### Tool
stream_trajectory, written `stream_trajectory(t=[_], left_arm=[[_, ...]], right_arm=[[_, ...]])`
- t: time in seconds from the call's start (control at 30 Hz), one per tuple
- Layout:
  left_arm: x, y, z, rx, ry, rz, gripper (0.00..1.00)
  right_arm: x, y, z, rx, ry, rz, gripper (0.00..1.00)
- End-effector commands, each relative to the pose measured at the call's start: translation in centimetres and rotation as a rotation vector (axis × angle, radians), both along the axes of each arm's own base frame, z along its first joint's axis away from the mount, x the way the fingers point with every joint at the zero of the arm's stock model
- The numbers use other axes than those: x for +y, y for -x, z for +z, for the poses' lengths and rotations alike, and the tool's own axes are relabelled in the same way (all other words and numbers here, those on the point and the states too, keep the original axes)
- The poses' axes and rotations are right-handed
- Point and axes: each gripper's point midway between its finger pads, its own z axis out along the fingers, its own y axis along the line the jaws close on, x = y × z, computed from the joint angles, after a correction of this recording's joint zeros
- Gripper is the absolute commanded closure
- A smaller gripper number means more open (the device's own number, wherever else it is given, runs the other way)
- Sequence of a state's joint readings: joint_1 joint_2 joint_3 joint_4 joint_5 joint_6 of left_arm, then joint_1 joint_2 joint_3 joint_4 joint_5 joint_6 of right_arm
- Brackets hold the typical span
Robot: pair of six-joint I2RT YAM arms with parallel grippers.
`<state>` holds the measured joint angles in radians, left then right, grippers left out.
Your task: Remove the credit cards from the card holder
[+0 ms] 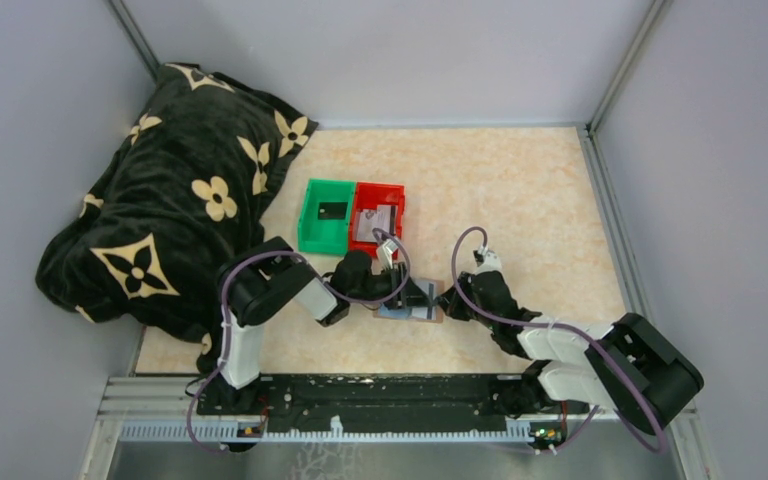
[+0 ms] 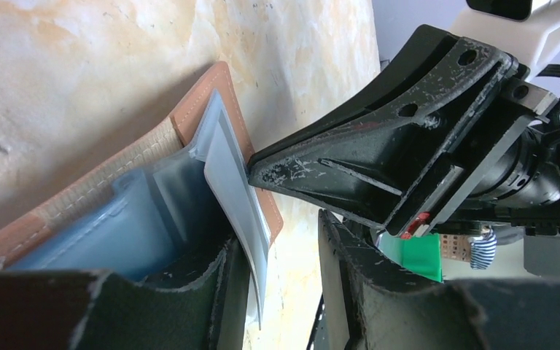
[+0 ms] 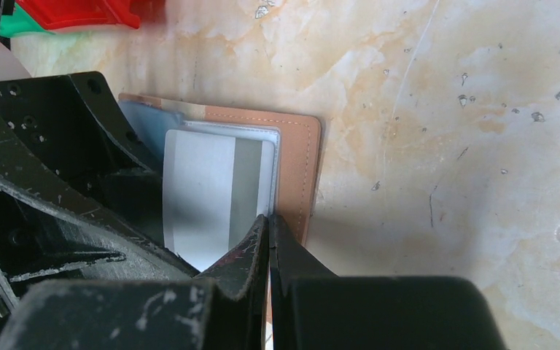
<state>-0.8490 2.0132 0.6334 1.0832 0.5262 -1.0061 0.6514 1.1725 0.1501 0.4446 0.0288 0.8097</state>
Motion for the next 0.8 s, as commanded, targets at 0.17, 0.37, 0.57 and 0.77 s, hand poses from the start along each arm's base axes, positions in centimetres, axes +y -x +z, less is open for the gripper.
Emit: stream_trajectory(t=[0.17, 0.37, 0.57, 0.77], left_arm=[[1.3, 1.8, 2.8, -0.031, 0.109, -0.061, 0.57], [2.6, 1.5, 2.7, -0.035, 0.099, -0.033, 0.58], [3.8, 1.3, 2.7, -0.04, 0.095, -0.016, 0.62], [4.7, 1.1, 2.3, -0.051, 0.07, 0.003, 0.72]], right_arm=[[-1.5, 2.3, -3.2, 0.114, 0.076, -0.006, 1.0], [-1.6, 2.2, -3.3, 0.118, 0.077, -0.008, 1.0], [-1.4, 2.1, -3.3, 0.119, 0.079, -0.007, 1.0], [-1.2, 1.9, -3.4, 0.121, 0.078, -0.003, 1.0]])
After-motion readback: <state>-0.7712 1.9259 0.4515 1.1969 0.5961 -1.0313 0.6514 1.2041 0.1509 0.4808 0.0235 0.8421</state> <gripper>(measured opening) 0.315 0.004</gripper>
